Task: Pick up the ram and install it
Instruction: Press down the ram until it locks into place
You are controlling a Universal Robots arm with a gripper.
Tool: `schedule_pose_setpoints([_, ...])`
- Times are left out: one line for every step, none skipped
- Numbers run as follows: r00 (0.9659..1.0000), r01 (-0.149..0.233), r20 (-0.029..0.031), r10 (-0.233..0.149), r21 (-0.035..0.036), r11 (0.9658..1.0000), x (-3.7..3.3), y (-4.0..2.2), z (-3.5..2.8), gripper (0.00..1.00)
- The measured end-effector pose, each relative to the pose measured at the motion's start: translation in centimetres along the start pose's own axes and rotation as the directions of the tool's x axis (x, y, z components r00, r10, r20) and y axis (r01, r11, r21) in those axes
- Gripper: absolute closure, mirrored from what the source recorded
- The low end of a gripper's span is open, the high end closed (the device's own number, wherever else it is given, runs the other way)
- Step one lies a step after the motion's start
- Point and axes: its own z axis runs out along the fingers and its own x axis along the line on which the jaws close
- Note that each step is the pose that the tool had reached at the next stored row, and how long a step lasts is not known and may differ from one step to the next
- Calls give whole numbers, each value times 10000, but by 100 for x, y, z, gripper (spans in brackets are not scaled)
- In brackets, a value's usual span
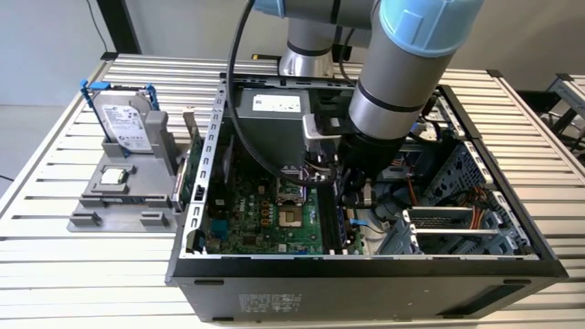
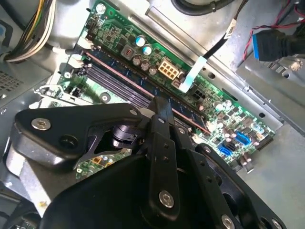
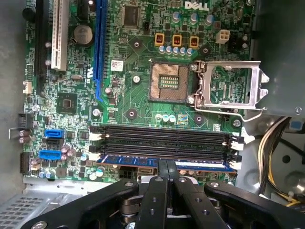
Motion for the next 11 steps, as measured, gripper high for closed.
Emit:
schedule_pose_setpoints([10000,0,-1,0,0,10000,0,-1,18,100])
schedule_pose_setpoints([10000,0,-2,0,1,10000,0,-1,36,100])
schedule_pose_setpoints([10000,1,-1,-1,1,10000,0,-2,54,100])
schedule_pose_setpoints([10000,1,0,-1,1,10000,0,-3,73,100])
schedule_pose_setpoints([10000,2,-2,-2,1,10000,0,-3,92,100])
schedule_pose_setpoints([10000,3,-2,-3,1,10000,0,-4,110,100])
schedule_pose_setpoints([10000,4,-3,-4,1,10000,0,-4,128,100])
schedule_pose_setpoints([10000,5,-3,-5,0,10000,0,-4,145,100])
schedule_pose_setpoints([10000,5,-13,-5,-3,10000,1,-5,159,100])
schedule_pose_setpoints([10000,6,-21,-6,-4,10000,3,-5,175,100])
schedule_pose_setpoints([10000,6,-16,-6,-4,10000,3,-5,194,100])
